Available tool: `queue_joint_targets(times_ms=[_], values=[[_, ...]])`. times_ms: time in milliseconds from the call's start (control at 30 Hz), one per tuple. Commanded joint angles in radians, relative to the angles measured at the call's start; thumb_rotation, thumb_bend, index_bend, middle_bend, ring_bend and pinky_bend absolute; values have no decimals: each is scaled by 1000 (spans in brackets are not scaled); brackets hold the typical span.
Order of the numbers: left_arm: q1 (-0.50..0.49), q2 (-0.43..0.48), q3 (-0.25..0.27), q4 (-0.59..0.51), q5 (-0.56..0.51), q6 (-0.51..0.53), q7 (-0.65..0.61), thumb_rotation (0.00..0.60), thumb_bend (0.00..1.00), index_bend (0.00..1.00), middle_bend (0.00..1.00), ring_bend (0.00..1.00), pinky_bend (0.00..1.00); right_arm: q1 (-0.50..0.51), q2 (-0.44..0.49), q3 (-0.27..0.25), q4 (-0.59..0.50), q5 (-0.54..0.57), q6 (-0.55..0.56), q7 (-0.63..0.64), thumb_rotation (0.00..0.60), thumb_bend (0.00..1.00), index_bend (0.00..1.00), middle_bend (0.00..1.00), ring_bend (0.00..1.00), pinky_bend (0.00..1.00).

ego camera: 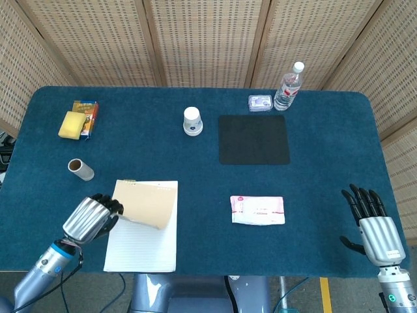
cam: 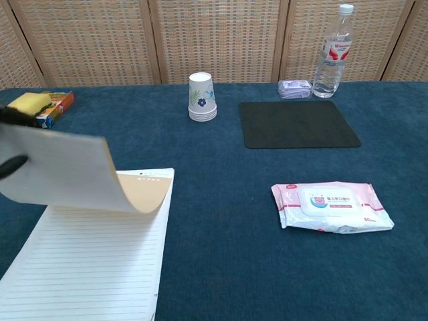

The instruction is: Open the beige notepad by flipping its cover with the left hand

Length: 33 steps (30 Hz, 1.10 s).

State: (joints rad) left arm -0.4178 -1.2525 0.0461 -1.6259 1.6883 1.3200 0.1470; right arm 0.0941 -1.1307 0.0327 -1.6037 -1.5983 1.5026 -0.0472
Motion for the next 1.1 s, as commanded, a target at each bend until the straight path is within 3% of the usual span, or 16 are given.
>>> queue_joint_targets(times_ms=[33,233,467,533,600,633,700,733,900,1100], values=[[-71,13,-123,28,-112,-41,-112,600,541,673,579,473,502,1,0,5,1,7,-1,0,600,0,0,0,0,0],[-176,30,-268,78,-315,-199,-196,600,539,672,579,473,502,10,-6,15,9,38,-28,-4,600,0,0,0,0,0],[-293,-54,-363,276,-521,-358,-143,600,533,660,579,473,501,23,-19,29,28,83,-62,-18,600,0,0,0,0,0],[-319,-81,-374,329,-566,-398,-131,600,524,587,547,460,474,25,-21,31,30,90,-68,-22,600,0,0,0,0,0],[-350,-115,-380,399,-614,-453,-116,600,479,399,425,372,367,28,-25,34,35,100,-75,-28,600,0,0,0,0,0],[-362,-128,-380,425,-635,-480,-111,600,420,238,305,275,265,29,-27,36,37,105,-78,-31,600,0,0,0,0,0],[-388,-161,-387,486,-691,-549,-120,600,284,41,96,104,93,32,-31,39,43,118,-89,-37,600,0,0,0,0,0],[-398,-177,-394,512,-709,-566,-129,600,208,1,28,41,33,34,-34,40,45,124,-94,-39,600,0,0,0,0,0],[-437,-260,-431,655,-733,-568,-184,600,35,0,0,0,0,40,-45,46,57,147,-110,-55,600,0,0,0,0,0],[-464,-313,-462,776,-691,-536,-289,600,0,0,0,0,0,42,-56,44,59,153,-113,-78,600,0,0,0,0,0]])
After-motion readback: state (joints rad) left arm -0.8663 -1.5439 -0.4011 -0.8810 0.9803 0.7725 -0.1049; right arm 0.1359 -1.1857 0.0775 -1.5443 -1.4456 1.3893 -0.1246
